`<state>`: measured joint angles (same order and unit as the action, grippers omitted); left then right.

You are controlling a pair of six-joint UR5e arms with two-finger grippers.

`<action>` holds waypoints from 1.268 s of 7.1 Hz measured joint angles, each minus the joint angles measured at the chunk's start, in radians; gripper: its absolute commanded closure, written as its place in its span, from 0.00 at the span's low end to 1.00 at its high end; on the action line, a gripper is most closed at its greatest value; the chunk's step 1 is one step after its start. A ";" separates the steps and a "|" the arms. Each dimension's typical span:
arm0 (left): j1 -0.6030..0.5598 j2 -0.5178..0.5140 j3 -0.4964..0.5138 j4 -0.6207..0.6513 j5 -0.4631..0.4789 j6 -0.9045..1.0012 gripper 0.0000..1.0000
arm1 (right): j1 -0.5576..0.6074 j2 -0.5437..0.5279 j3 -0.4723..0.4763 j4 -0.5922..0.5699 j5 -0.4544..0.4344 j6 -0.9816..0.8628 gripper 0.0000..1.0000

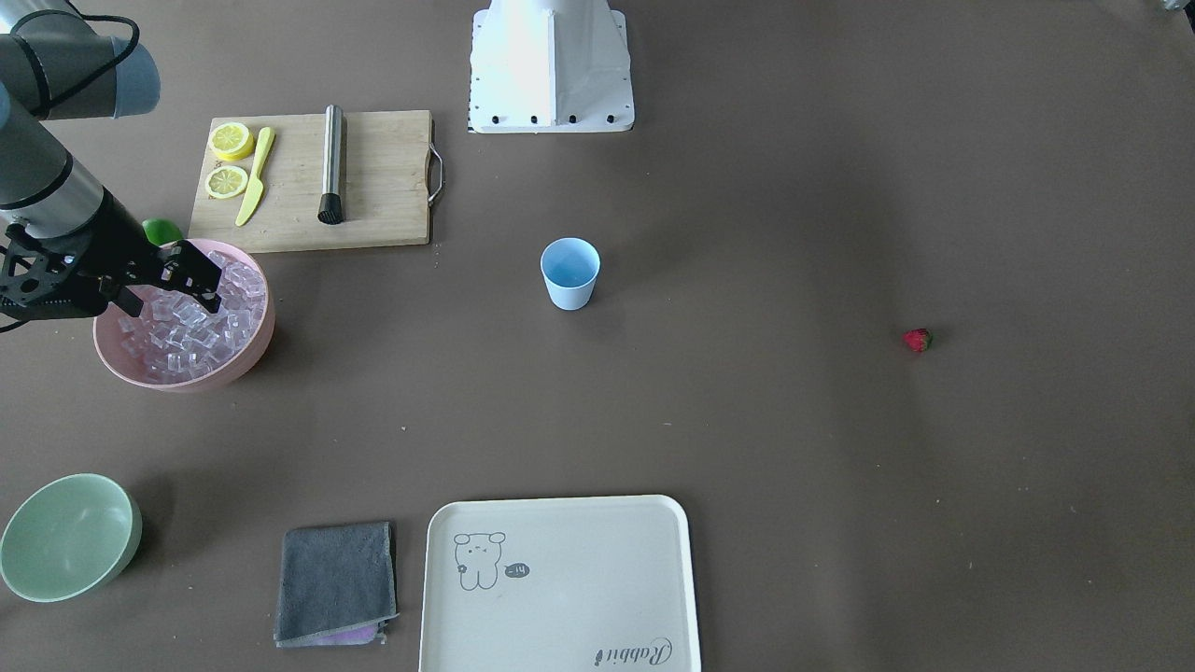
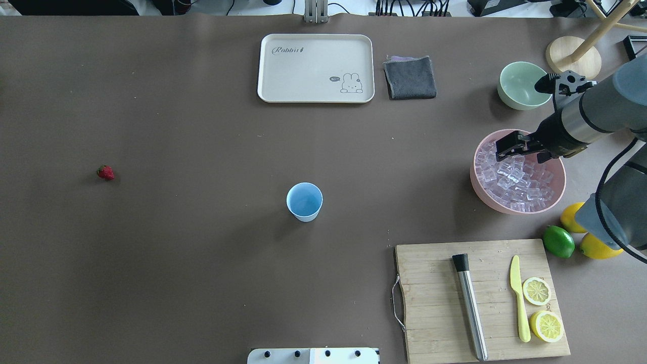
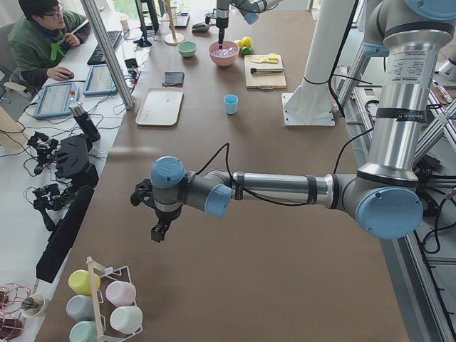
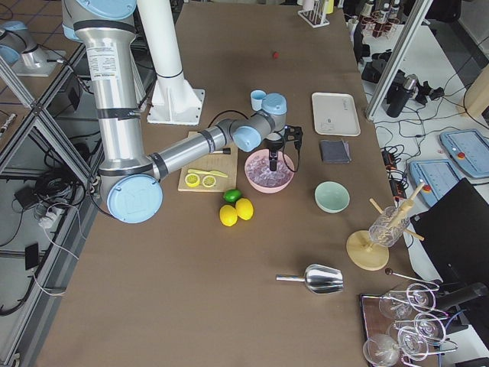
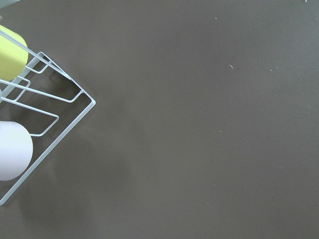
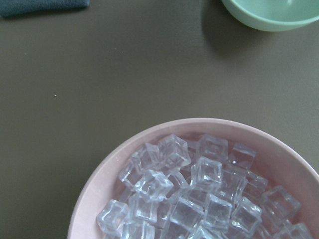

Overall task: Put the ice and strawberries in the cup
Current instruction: 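Move the right gripper over the pink bowl and lower into the ice, then close the right gripper on an ice cube and lift it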

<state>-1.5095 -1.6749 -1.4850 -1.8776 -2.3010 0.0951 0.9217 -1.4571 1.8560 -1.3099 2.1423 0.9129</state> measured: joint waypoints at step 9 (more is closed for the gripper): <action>0.000 0.001 -0.001 0.000 -0.001 0.003 0.02 | -0.047 -0.004 -0.055 0.000 -0.021 0.004 0.28</action>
<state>-1.5095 -1.6737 -1.4864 -1.8776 -2.3024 0.0977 0.8745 -1.4608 1.8013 -1.3100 2.1215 0.9172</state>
